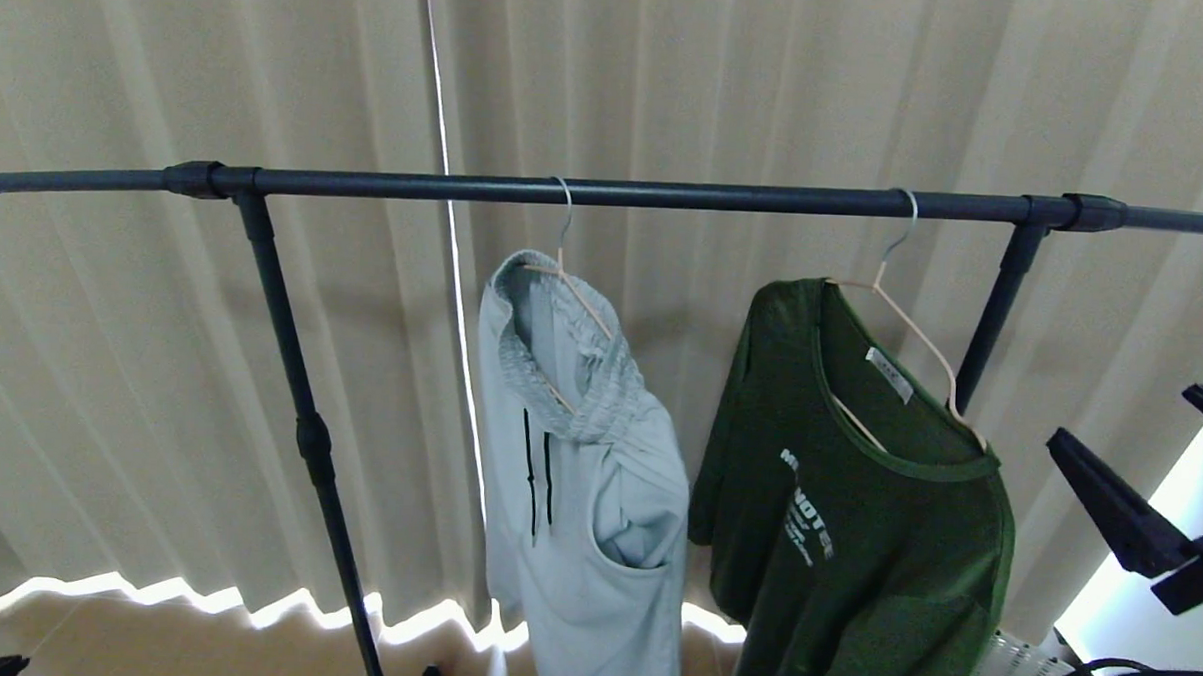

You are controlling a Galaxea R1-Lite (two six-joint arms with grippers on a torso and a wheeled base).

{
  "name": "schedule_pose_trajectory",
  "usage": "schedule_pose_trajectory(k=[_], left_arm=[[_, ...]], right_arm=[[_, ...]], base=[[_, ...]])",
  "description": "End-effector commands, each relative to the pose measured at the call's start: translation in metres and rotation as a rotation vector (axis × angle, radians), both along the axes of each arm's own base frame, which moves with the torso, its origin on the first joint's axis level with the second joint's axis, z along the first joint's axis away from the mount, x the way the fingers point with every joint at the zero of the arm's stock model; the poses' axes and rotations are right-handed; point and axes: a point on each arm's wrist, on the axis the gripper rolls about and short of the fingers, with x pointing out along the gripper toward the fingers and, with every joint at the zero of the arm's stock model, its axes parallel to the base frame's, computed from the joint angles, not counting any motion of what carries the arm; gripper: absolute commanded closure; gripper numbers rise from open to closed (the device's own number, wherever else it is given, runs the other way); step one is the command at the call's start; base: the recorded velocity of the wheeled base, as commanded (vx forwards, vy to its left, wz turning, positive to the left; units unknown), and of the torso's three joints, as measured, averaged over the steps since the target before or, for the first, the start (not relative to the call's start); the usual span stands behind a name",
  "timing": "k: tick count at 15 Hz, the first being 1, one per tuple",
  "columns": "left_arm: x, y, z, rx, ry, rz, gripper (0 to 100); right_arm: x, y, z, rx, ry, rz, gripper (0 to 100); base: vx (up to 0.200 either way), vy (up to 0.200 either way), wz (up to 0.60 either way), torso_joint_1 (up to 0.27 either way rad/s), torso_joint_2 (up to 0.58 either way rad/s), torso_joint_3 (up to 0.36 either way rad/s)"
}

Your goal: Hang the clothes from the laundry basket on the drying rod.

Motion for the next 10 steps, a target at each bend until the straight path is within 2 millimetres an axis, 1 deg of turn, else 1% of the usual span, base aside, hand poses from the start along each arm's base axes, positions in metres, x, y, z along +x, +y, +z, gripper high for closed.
schedule_pose_trajectory(k=[1, 2, 3, 6, 8, 9, 10], left_arm=[[-0.03, 0.009, -0.001, -0.028, -0.09, 0.093, 0], [-0.035, 0.01, -0.002, -0.046, -0.097, 0.153, 0], [-0.036, 0.01, -0.002, -0.069, -0.102, 0.198, 0], [-0.037, 0.009, -0.006, -0.125, -0.104, 0.316, 0], [-0.045, 0.009, -0.013, -0.14, -0.17, 0.32, 0], [-0.051, 0.009, -0.022, -0.141, -0.192, 0.324, 0], [-0.055, 0.009, -0.028, -0.144, -0.209, 0.328, 0]], right_arm=[[-0.041, -0.009, -0.004, -0.001, 0.013, -0.009, 0], [-0.059, -0.013, -0.016, -0.018, 0.103, -0.021, 0], [-0.073, -0.016, -0.025, -0.031, 0.163, -0.029, 0], [-0.114, -0.025, -0.051, -0.061, 0.303, -0.054, 0], [-0.131, -0.029, -0.068, -0.068, 0.341, -0.097, 0], [-0.139, -0.032, -0.079, -0.069, 0.358, -0.128, 0], [-0.142, -0.033, -0.08, -0.028, 0.365, -0.143, 0]], base=[[0.0, 0.0, 0.0, 0.0, 0.0, 0.0], [0.0, 0.0, 0.0, 0.0, 0.0, 0.0], [0.0, 0.0, 0.0, 0.0, 0.0, 0.0], [0.0, 0.0, 0.0, 0.0, 0.0, 0.0], [0.0, 0.0, 0.0, 0.0, 0.0, 0.0], [0.0, 0.0, 0.0, 0.0, 0.0, 0.0], [0.0, 0.0, 0.0, 0.0, 0.0, 0.0]])
